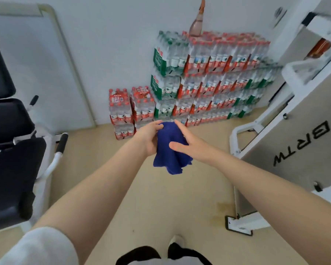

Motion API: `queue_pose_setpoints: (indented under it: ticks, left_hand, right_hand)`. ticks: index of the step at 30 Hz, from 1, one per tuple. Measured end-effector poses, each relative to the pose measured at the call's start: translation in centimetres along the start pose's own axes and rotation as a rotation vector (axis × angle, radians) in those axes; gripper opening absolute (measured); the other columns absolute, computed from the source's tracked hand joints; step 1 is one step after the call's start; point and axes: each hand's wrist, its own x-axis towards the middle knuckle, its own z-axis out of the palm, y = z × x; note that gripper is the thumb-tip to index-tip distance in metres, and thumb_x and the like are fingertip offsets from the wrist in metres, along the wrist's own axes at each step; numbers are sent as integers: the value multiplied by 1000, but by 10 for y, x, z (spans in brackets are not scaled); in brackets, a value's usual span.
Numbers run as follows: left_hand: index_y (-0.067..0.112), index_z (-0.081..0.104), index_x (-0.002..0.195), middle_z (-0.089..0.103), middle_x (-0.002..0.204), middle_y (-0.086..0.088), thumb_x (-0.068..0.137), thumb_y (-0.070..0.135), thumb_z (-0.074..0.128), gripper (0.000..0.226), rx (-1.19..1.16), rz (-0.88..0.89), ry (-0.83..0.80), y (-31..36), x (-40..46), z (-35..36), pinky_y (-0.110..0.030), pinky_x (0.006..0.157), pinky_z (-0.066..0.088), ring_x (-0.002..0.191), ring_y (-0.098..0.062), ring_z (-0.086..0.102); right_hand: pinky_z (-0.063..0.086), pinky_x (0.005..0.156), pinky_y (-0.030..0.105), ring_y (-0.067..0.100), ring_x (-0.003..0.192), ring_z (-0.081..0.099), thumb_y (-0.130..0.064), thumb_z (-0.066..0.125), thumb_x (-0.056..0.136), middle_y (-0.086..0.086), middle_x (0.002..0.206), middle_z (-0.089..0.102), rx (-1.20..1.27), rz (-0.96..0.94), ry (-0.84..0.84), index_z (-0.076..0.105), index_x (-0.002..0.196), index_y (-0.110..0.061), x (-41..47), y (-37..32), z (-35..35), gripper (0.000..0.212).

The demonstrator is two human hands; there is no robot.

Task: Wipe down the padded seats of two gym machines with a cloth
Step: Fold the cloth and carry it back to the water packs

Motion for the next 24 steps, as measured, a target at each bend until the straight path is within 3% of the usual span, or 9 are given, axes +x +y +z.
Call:
queue_pose_setpoints:
  ticks: [3,6,8,11,13,14,18,21,24]
  left_hand:
    - [14,55,96,58,83,-7,96,-1,34,26,-52,30,93,19,42,21,-34,61,48,69,-20,56]
    - [16,56,86,56,81,-8,96,-3,32,32,-123,56,204,39,80,31,-31,58,51,68,-20,55]
    - [14,58,88,58,83,-8,95,-6,28,36,-99,86,233,56,108,30,-27,55,53,69,-20,57]
    - [12,59,87,59,85,-8,94,-2,32,32,-45,117,235,91,156,26,-25,57,53,71,-19,57]
    - [16,60,93,64,91,-5,94,22,47,14,72,118,237,120,194,19,-30,74,52,78,-17,59]
    - [18,60,99,65,98,-2,91,36,52,20,186,128,228,132,217,14,-34,83,48,86,-16,60]
    - [21,56,120,47,135,1,74,52,69,57,606,254,135,185,299,-3,-34,95,46,117,-15,50]
    - [18,54,122,58,124,0,86,30,64,39,668,231,-33,228,344,-15,-21,78,55,102,-9,60]
    - [14,54,121,64,110,0,93,23,54,29,618,220,16,266,385,-22,-18,73,53,91,-9,62]
  right_hand:
    - [50,77,26,14,109,55,-24,73,80,-15,133,31,-106,23,-123,-17,146,-35,46,8,-39,112]
    - [55,70,30,18,86,65,-14,68,81,-3,118,55,-63,94,-143,-22,144,-34,103,13,-62,112]
    - [56,80,43,27,92,65,-12,66,80,7,112,59,-62,109,-121,-1,145,-34,142,14,-76,96]
    - [51,70,32,20,87,60,-18,60,85,2,101,56,-128,88,-82,35,125,-19,205,6,-102,47]
    - [45,64,25,14,80,56,-19,56,88,-1,96,56,-119,65,-34,44,111,-18,253,1,-117,25]
    - [45,63,25,13,78,56,-18,54,89,-1,93,57,-91,65,-6,46,106,-18,279,-2,-124,19]
    - [52,70,33,21,80,62,-16,56,90,8,97,63,184,171,-2,51,108,-14,376,-22,-155,19]
    - [53,80,42,28,94,63,-18,61,90,9,112,58,317,258,-4,41,126,-19,438,-33,-173,41]
    - [51,85,47,32,103,62,-20,62,89,10,120,58,412,311,8,42,128,-15,494,-35,-183,44]
